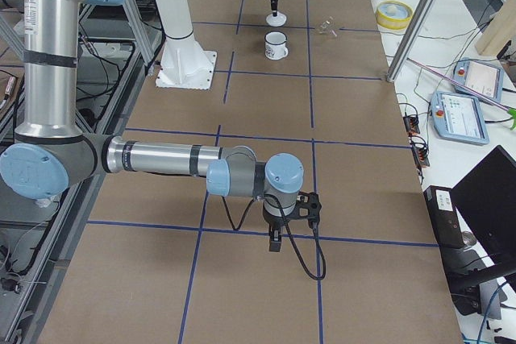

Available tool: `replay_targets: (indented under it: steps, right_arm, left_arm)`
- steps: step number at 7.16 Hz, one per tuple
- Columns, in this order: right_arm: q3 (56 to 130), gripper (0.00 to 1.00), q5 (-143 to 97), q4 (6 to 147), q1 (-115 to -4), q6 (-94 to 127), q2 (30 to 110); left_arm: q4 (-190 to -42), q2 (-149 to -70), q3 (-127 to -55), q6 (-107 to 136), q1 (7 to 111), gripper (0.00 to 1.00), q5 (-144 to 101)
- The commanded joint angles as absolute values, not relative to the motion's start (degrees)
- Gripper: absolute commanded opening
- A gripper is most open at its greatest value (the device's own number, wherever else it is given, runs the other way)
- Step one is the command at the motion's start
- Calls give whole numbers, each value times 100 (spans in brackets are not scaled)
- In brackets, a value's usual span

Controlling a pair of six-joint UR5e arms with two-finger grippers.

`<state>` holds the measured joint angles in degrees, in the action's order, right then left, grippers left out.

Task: Place funnel on cup
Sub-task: 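Lift the lid off the mug and set it down beside the mug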

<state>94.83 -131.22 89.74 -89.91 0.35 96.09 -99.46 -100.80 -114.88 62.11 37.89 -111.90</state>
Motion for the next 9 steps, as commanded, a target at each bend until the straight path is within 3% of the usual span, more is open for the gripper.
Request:
replay_targets:
  steps: [1,3,4,5,9]
  right_arm:
    - [9492,100,-13122,8974,-8991,35,9607]
    - [9483,100,-13122,8974,-8991,35,9615]
    - [9483,100,-13122,8974,-8991,35,9615]
    - [9483,100,-13122,8974,-8991,35,9607]
    - [9483,100,-13122,8974,-8991,35,9606]
  left_arm:
    - [-10028,-10247,-11006,6197,3691,0,-11014]
    - [-10343,-10292,-10689,6161,3691,6,-10942]
    - [-10353,-10292,-10679,6152,3691,64,-10951]
    - [-10354,-10292,-10679,6152,3691,100,-10942]
    - [-10353,-10677,-10679,6194,4269,100,-10986]
